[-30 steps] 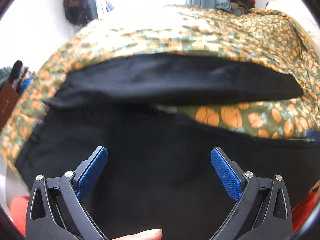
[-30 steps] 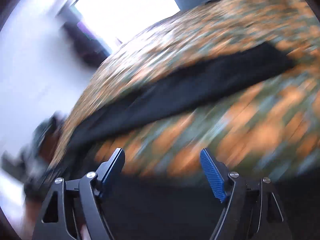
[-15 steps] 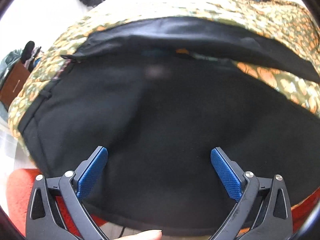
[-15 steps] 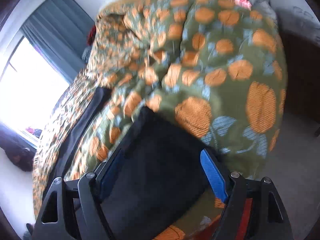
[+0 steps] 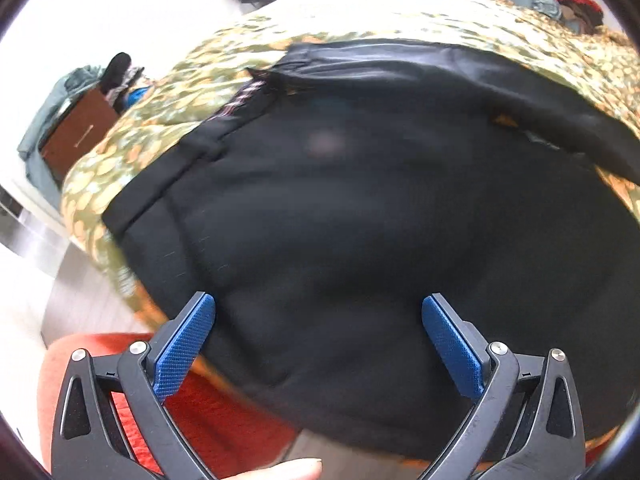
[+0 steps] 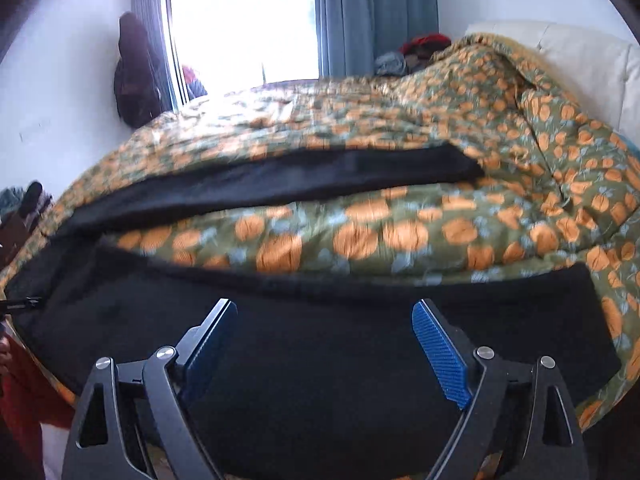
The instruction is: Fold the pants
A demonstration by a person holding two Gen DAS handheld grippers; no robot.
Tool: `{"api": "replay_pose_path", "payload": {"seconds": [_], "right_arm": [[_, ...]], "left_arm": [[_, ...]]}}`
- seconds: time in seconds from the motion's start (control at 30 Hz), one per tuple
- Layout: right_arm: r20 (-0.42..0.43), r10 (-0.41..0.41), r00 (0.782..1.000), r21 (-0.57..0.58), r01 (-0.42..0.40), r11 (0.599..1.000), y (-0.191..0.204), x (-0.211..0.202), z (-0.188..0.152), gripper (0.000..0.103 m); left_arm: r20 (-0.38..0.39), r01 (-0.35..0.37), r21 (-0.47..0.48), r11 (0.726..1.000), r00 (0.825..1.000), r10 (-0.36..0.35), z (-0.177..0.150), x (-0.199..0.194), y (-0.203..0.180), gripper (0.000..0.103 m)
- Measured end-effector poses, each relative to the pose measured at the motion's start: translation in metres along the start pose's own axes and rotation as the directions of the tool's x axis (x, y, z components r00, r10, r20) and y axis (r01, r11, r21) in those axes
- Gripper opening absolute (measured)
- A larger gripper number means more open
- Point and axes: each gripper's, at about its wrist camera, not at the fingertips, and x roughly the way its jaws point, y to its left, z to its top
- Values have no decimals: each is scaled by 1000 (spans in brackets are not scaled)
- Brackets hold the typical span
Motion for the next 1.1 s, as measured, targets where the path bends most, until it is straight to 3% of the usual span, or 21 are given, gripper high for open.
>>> {"api": "replay_pose_path", "payload": {"seconds": [0.1,0.2,0.4,0.47,0.57,0.63,0.7,0.77,0.83,0.93,1.0,1.03,1.1], "right_arm": [[-52,-21,998,33,23,999,-8,2,-9,89],[-80,-33,996,94,40,995,-11,4,-11,89],[-84,-33,996,46,37,998,7,4,-9,89],[-88,-29,996,8,30,1000,16,6,-9,89],[-91,-25,996,-39,22,999,25,8,-10,89],[-92,-16,996,-51,12,999,27,8,-9,89],[-94,-19,995,-54,14,998,28,8,-5,89],[-100,-25,995,-53,20,998,30,7,3,89],[-106,-3,994,-41,-1,999,37,9,23,89],[-73,124,990,-21,-126,992,70,28,78,90],[-79,289,954,12,-289,957,109,60,121,90],[-97,368,925,27,-367,930,130,78,137,91],[-156,521,839,63,-518,853,174,121,158,91]], "left_arm": [[-25,22,-70,997,999,-24,-2,-5,19,103],[4,58,-101,993,998,-58,8,-18,28,103],[147,155,-67,986,979,-144,102,-32,-5,103],[197,142,-36,989,971,-132,132,-28,-24,103],[184,50,8,999,982,-50,162,13,-53,103],[117,-19,0,1000,993,19,165,57,-54,103],[64,4,-37,999,998,-2,155,90,-39,103],[111,78,-94,993,992,-67,142,97,-25,103],[147,83,-91,992,987,-69,135,92,-24,103],[170,67,-87,994,984,-51,131,94,-29,103],[179,62,-87,994,983,-46,130,92,-30,103],[182,64,-88,994,982,-47,131,93,-30,103],[187,70,-91,993,981,-52,131,94,-28,103]]}}
